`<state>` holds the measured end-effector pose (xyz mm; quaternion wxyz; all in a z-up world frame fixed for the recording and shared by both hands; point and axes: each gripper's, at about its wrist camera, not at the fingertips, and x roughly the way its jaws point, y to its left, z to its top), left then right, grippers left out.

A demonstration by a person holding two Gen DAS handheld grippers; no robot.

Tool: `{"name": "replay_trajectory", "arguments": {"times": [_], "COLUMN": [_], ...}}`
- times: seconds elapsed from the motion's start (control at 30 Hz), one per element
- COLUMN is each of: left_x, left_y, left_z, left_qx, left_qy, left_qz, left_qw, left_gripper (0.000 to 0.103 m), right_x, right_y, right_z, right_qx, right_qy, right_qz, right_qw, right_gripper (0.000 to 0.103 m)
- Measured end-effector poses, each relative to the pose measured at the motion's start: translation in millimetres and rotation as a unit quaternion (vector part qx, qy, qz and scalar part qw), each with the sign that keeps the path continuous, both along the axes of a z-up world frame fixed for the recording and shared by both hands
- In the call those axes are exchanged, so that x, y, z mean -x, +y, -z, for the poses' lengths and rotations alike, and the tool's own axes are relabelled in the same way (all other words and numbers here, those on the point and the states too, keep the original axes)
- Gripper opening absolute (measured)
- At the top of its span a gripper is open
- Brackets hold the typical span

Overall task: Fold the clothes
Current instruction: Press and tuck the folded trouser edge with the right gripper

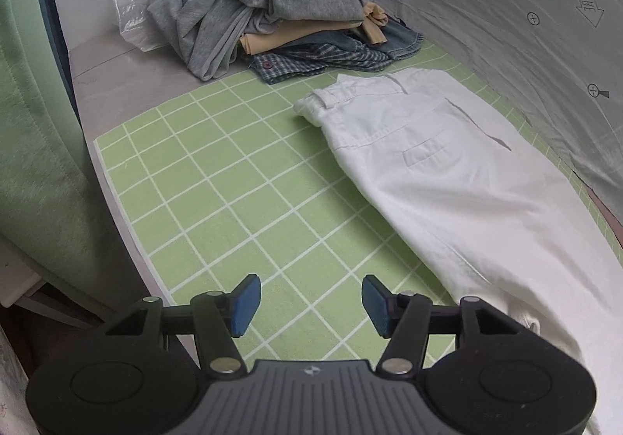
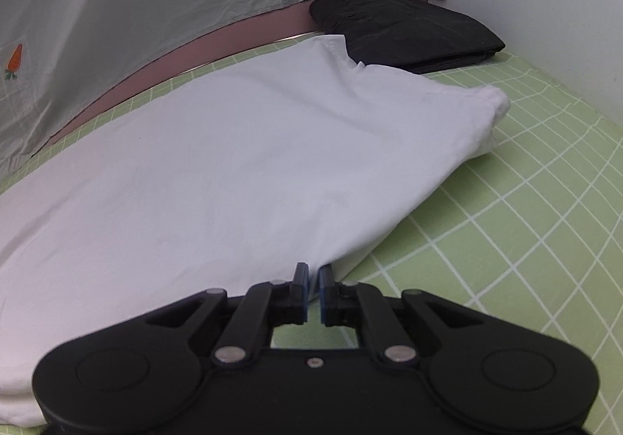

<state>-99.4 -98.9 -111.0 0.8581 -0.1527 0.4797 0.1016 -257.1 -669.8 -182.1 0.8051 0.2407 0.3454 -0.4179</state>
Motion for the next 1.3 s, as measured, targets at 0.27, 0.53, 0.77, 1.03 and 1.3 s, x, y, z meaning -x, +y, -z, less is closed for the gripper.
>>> {"name": "replay_trajectory", "arguments": {"times": [0.27,0.53,0.77,1.03,1.3], "left_x": [-44,-109,-147,-146,-141], "left_y": [23,56,72,89,93], "left_z": [5,15,18,25,26], "left_qx": [0.005,0.010,-0.018,-0.026,-0.017], "left_qy": [-0.010,0.000,-0.002,0.003,0.005], "left_qz": [0.053,0.164,0.244,0.293,0.317], "left_qw": [0.9985,0.9865,0.9697,0.9558,0.9483], "left_gripper": [0.063,0.067,0.071,0.075,0.075], "right_x": [-28,-96,-162,-185,-206], "right_y": [60,195,315,365,357], "right_z": [-18,-45,-46,-42,-30], "right_qx": [0.016,0.043,0.034,0.020,0.009], "right_qy": [0.003,-0.030,-0.048,-0.042,-0.027], "right_qz": [0.021,-0.032,-0.132,-0.152,-0.146], "right_qw": [1.000,0.998,0.990,0.987,0.989], "right_gripper": [0.029,0.030,0.031,0.033,0.007]}}
